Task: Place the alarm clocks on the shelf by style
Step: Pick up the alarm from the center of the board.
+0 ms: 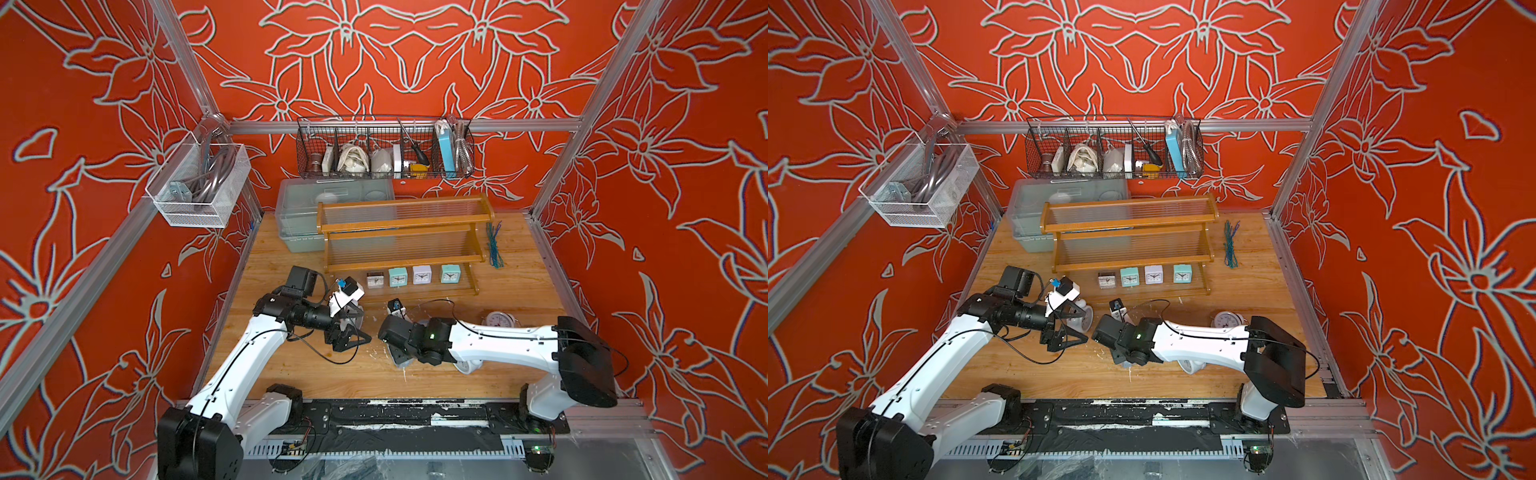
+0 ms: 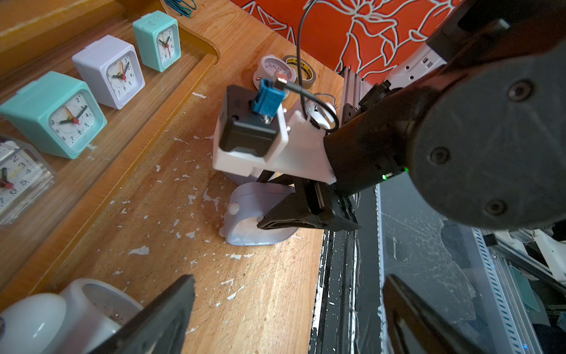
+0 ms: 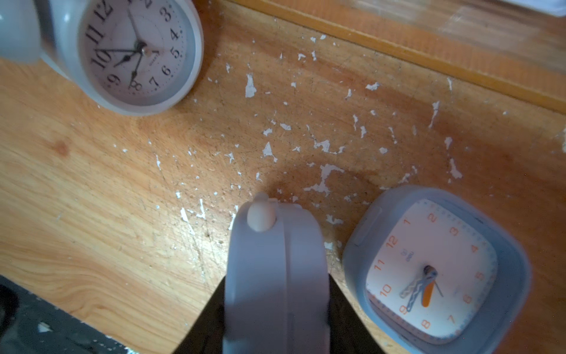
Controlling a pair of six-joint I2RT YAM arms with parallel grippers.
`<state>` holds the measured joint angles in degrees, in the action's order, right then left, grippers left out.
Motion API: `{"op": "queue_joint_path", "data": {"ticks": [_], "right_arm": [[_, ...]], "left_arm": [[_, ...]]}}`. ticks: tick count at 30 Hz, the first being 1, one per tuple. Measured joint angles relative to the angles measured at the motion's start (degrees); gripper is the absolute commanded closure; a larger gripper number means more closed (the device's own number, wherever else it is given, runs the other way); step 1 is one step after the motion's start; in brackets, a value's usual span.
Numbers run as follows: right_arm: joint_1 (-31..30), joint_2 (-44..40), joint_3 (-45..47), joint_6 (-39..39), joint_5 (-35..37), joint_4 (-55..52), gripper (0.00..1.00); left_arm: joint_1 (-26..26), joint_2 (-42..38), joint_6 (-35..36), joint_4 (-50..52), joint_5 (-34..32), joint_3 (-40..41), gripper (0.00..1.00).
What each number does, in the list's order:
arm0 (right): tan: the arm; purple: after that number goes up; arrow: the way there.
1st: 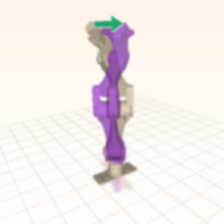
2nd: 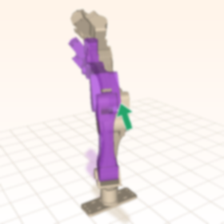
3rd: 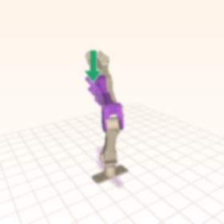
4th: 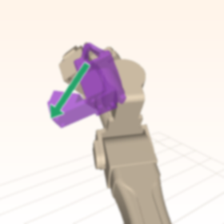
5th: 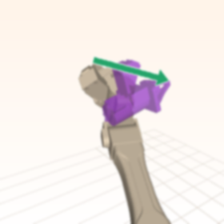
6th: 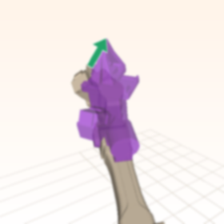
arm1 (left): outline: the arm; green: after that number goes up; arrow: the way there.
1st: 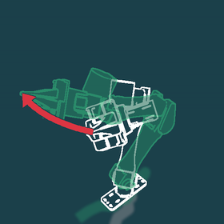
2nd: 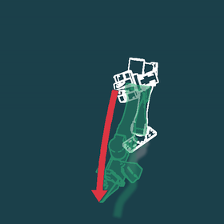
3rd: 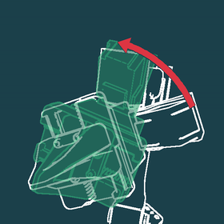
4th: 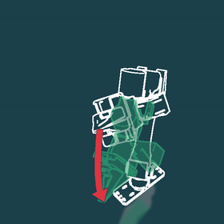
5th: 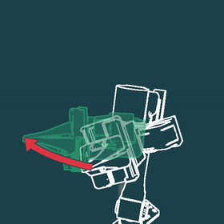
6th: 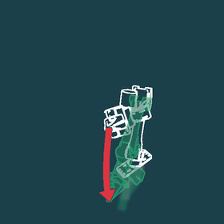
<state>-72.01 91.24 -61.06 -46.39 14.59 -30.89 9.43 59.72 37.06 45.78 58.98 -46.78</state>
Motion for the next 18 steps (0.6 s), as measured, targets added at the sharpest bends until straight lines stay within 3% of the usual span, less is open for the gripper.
{"op": "queue_joint_path", "data": {"ticks": [8, 13, 18], "right_arm": [[4.2, -11.5, 7.4, 8.4, -3.5, 3.5, 0.69], [13.4, -23.5, 14.7, 14.7, -14.1, 10.2, 0.68], [17.1, -30.5, 18.1, 18.1, -24.1, 16.1, 0.68]], "left_arm": [[0.0, 0.0, 0.1, 0.0, 0.1, 0.0, 0.04], [0.0, 0.0, 1.2, 0.9, 1.0, 0.0, 0.04], [0.8, 0.0, 2.4, 2.2, 3.4, 0.0, 0.03]]}}
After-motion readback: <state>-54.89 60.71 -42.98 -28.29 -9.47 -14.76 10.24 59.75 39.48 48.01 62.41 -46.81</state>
